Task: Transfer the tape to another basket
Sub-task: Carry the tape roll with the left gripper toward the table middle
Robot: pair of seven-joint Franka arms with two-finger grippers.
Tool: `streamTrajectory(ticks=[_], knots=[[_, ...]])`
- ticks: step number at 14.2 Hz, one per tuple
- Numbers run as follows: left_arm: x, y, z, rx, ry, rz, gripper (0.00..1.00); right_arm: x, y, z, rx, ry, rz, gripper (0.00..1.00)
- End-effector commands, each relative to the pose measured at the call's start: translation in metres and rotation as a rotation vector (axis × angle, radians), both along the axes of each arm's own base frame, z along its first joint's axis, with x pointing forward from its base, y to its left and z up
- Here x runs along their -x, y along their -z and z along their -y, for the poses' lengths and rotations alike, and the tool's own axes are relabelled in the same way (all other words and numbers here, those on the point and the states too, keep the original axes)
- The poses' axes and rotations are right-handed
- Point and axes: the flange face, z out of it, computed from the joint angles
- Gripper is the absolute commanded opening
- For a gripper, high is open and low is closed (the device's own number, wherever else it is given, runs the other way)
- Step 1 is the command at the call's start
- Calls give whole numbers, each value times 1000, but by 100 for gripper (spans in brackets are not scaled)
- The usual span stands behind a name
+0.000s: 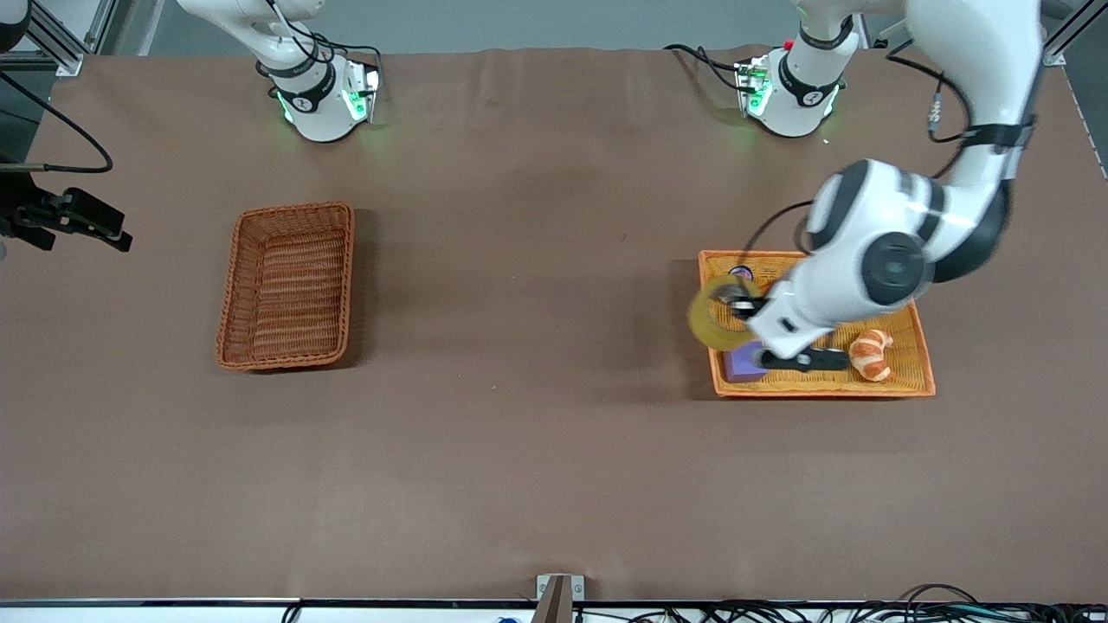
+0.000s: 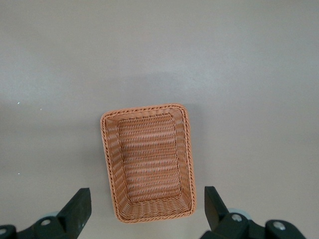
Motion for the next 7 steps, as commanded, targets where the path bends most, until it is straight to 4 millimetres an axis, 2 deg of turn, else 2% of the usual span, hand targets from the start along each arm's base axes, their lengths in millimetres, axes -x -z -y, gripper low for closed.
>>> streamTrajectory(ticks=[1,2,4,7], knots=[[2,7,76,2,-46,-9,3,5,-2,1,-7,1,3,100],[8,14,106,15,-61,-22,5,5,-2,2,-8,2,5,100],[21,44,160,34,-108,-72,6,5,-2,4,-8,6,3,100],[45,80,229,102,-70,-39,8,5,-1,5,-8,7,3,100]])
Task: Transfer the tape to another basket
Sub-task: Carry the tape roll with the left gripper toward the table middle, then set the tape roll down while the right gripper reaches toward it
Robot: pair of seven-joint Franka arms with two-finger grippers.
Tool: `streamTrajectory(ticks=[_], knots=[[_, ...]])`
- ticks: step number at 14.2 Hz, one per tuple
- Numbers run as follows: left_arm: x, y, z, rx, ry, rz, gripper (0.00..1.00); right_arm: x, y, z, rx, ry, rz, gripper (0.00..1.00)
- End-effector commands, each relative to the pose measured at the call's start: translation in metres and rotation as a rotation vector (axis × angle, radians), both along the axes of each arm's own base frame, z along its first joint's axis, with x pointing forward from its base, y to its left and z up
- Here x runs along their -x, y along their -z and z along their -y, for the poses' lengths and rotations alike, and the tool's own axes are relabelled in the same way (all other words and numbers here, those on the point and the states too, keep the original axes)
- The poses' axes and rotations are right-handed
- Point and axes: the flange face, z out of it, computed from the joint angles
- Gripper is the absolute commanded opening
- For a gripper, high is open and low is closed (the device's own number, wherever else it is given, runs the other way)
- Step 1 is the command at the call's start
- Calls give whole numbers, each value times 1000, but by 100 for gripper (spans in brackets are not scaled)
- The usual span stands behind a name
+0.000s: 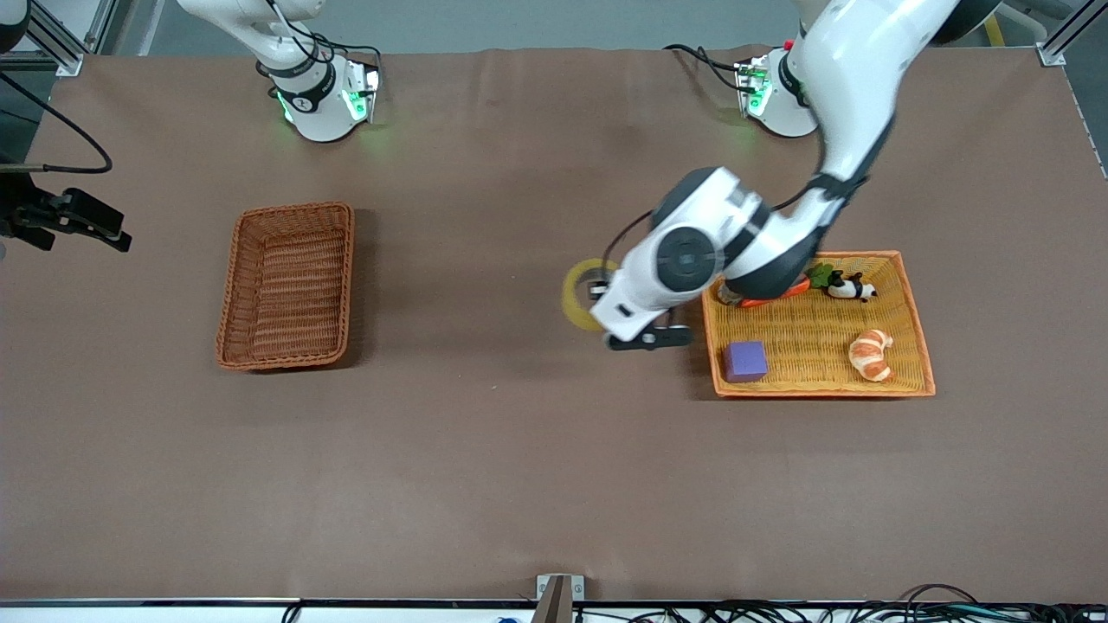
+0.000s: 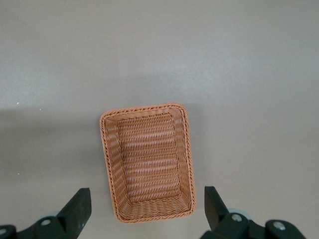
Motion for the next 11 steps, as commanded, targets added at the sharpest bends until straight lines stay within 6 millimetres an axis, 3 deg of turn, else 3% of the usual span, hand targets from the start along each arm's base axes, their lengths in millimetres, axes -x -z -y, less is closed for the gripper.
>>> streamTrajectory(ticks=[1,4,6,8,11], knots=[[10,26,56,73,9,43,9,5,-1,4,-9,5,3,100],[28,64,107,109,31,82,17,4,1,3,-9,4,0,100],[46,100,133,98,53,128,23,4,5,3,-9,4,-7,100],[44,114,130,60,53,173,31,4,9,0,-9,-4,-10,100],[36,101,125,58,0,176,90,1,8,-4,-10,-8,3,100]])
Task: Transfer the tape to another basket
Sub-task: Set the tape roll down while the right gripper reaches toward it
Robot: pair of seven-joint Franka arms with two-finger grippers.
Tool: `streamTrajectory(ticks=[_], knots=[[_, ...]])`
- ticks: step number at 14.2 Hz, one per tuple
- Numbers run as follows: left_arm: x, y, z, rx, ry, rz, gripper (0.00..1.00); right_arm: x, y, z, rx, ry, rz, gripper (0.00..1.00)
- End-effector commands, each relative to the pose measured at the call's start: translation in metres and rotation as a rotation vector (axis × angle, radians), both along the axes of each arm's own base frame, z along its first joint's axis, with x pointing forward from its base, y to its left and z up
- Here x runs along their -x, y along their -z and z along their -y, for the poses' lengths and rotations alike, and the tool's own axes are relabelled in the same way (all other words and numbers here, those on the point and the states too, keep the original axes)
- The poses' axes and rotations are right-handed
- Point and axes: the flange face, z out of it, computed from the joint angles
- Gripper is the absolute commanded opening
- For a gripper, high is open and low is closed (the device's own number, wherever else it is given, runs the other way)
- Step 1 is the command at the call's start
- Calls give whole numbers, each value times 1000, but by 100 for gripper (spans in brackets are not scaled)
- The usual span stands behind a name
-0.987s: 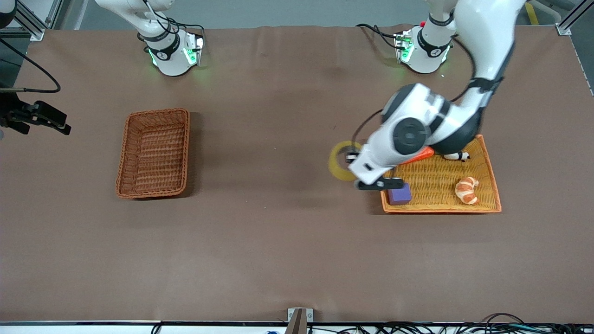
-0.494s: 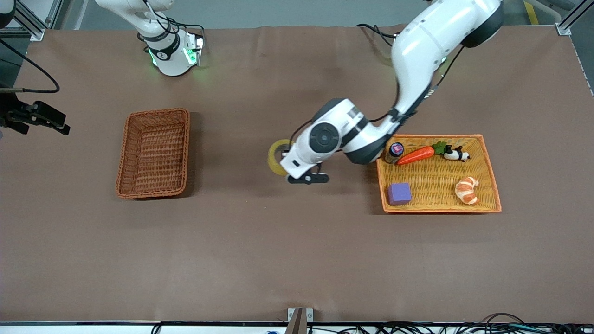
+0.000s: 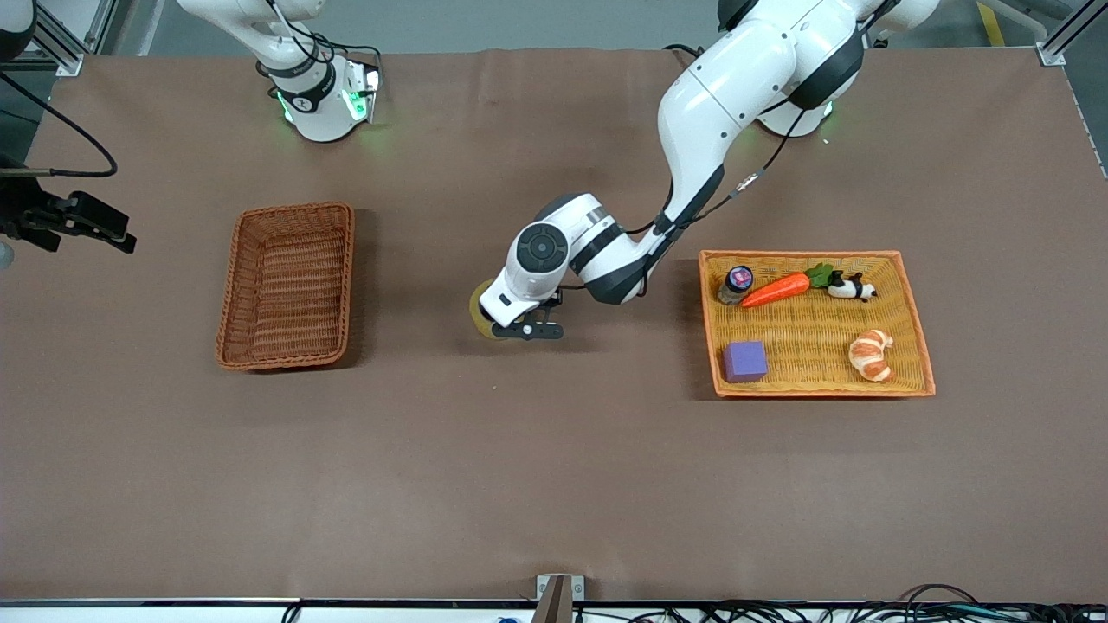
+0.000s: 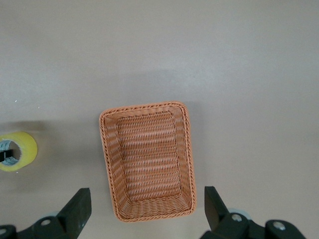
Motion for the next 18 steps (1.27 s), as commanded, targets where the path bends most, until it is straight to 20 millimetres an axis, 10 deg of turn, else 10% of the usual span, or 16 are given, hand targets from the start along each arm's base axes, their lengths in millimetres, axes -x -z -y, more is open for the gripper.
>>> streamTrajectory(ticks=[1,4,7,12,18], knots=[[-15,-32,-5,2,-64,28,100,1,3,-4,-10,-9,5,100],[-39,-89,-41,-64,-79,14,100,0,15,-35,-30,-60,-11,100],[-73,-174,-91,-66,-143,44,100,6,55,-106,-28,-168,-53,100],[-108,-274,-211,-137,-204,68,100,31,174,-244,-45,-62,-19,100],[-72,-362,-326,-227,-146,177,100,69,311,-359,-100,-11,-78,100]])
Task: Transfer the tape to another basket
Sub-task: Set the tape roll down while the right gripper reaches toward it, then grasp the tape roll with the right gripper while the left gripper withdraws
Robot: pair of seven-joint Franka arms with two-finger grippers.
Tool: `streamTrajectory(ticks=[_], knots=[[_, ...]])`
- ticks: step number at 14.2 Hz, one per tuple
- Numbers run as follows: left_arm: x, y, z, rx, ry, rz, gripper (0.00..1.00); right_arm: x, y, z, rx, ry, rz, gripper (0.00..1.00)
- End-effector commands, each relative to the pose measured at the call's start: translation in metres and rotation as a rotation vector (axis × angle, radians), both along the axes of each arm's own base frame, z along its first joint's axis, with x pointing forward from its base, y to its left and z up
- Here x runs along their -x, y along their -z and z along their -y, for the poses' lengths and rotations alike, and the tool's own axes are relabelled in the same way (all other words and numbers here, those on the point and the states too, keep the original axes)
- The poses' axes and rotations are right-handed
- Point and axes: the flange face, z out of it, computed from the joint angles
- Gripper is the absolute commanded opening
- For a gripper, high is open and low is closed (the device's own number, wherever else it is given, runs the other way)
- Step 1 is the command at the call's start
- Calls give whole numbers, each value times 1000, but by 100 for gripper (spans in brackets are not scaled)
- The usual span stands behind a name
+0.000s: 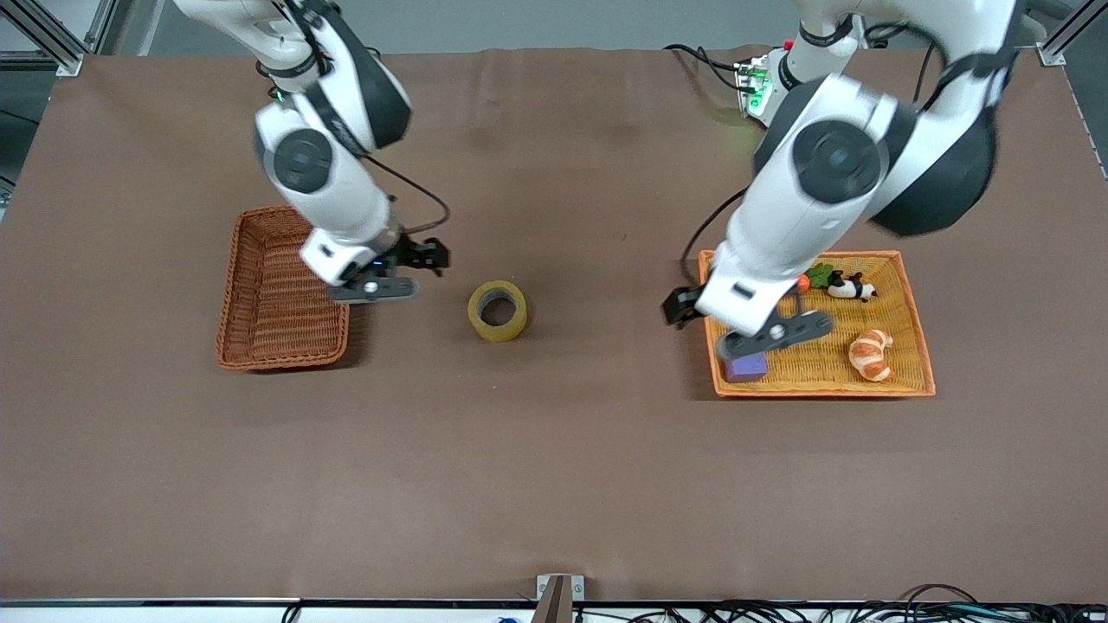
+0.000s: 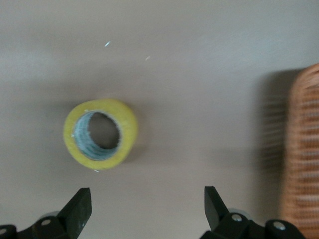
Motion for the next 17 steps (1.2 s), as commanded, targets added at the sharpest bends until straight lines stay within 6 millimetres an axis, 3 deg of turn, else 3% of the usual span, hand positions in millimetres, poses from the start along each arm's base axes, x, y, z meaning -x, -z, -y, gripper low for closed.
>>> streamTrajectory(ticks=[1,5,7,11,13,14,17], knots=[[32,-35,-60,-45,76,21,100,11,55,-36,-11,43,-30,100],[55,-85,-132,-1,145,-6,100,10,109,-45,-24,49,-30,100],[60,-103,-172,29,177,-4,100,4,121,-42,-37,63,-23,100],[64,-109,-210,17,227,-26,100,-9,142,-31,-37,83,-13,100],[63,-105,-214,8,253,-32,100,-9,150,-29,-33,81,-16,98],[62,-104,-216,-11,251,-33,100,-8,152,-30,-32,78,-19,94],[57,-93,-206,-22,262,-53,100,-7,163,-31,-32,80,-35,46]])
